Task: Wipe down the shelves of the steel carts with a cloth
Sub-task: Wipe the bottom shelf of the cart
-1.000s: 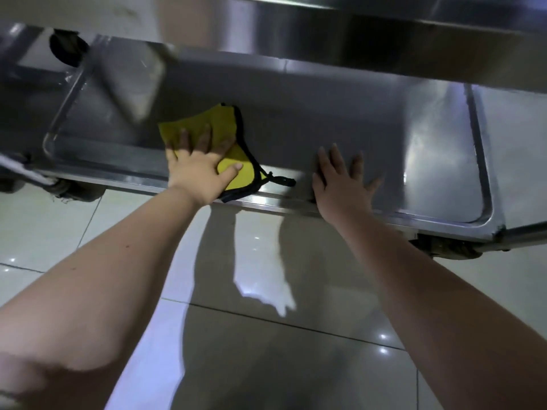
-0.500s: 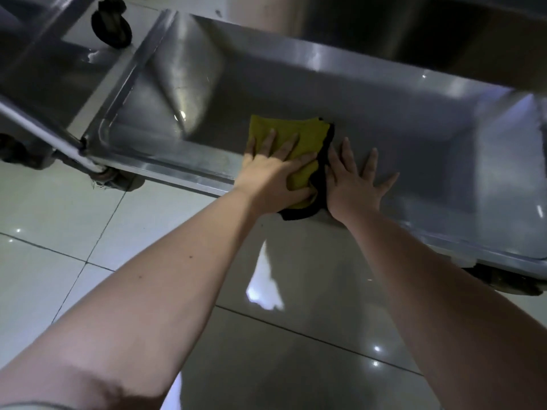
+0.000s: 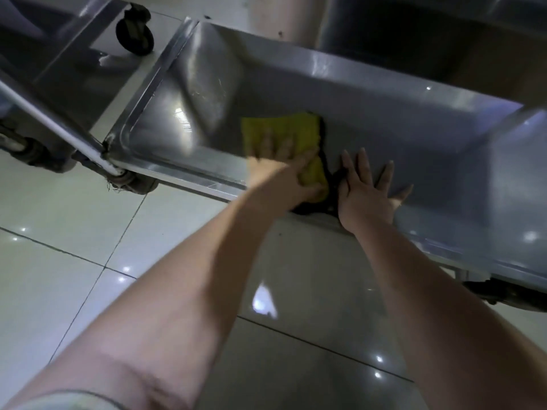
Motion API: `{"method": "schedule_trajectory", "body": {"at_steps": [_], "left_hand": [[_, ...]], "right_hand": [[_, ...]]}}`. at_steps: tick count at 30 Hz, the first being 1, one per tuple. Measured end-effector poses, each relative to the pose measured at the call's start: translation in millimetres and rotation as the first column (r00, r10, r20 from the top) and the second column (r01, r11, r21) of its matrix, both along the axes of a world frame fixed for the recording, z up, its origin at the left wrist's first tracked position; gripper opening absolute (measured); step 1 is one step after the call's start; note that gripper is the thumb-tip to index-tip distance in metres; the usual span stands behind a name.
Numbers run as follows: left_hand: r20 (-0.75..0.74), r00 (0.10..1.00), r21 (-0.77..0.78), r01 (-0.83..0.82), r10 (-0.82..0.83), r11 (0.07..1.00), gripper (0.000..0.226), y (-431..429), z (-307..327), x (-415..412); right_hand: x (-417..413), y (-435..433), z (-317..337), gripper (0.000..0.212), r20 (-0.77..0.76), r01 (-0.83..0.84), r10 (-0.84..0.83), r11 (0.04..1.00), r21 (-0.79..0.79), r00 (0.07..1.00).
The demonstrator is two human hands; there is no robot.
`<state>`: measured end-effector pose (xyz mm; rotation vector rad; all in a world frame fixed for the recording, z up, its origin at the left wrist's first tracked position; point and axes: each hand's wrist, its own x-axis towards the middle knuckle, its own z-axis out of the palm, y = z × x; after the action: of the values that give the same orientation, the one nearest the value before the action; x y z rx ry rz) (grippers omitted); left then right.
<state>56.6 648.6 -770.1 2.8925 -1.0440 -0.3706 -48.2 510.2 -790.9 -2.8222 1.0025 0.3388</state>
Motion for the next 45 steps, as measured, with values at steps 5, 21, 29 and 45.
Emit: {"method": "schedule_trajectory", "body": {"at_steps": [5, 21, 29, 45], "left_hand": [[0.012, 0.986, -0.093, 0.165, -0.165, 0.982, 0.075, -18, -10, -10], [-0.011, 0.947, 0.250, -0.309, 0.322, 0.918, 0.093, 47, 11, 56], [0.012, 0.999, -0.067, 0.048, -0.048, 0.997, 0.078, -25, -6, -8], [-0.058, 0.861, -0.033, -0.508, 0.505, 0.861, 0.085, 106, 0, 116]], "right_hand": [[-5, -5, 2, 0.055, -0.014, -0.003, 0.003, 1.000, 0.010, 1.000], [0, 1, 4, 0.052, -0.028, 0.016, -0.016, 1.000, 0.016, 0.999], [-5, -8, 5, 0.055, -0.054, -0.007, 0.007, 1.000, -0.002, 0.999], [2, -1, 3, 0.052, 0.048, 0.006, -0.006, 1.000, -0.003, 0.999]]}}
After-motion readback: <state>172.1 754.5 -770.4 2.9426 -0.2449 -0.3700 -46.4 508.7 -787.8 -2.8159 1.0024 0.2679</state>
